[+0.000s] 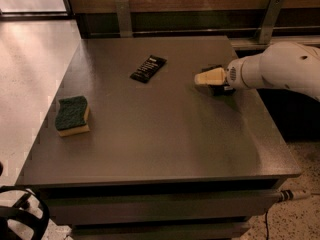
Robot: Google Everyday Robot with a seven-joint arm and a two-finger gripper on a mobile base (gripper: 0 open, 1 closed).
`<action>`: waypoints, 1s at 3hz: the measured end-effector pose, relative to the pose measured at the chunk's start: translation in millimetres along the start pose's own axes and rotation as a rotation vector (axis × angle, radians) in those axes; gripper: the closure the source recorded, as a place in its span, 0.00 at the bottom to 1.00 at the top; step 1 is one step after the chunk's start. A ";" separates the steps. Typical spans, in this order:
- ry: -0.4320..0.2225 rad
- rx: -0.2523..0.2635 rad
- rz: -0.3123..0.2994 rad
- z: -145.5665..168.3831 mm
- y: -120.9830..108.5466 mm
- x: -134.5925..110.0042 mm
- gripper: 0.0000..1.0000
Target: Move rxbar blueberry near sponge
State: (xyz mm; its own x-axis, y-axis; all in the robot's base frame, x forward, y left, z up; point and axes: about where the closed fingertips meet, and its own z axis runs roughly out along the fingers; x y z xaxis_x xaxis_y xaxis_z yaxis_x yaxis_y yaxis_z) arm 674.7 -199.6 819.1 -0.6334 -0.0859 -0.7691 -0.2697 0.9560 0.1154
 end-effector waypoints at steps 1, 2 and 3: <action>0.000 -0.002 -0.001 0.5 1.4 -0.2 0.40; 0.001 -0.004 -0.003 1.0 2.9 -0.4 0.64; 0.001 -0.005 -0.004 1.3 3.6 -0.5 0.87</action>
Offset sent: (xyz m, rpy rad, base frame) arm 0.0001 0.0013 0.0000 0.0000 0.0002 0.0020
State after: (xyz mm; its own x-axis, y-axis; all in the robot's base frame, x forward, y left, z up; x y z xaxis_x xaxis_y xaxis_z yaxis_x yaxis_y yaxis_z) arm 674.9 -195.7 819.0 -0.6332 -0.0898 -0.7688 -0.2754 0.9544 0.1154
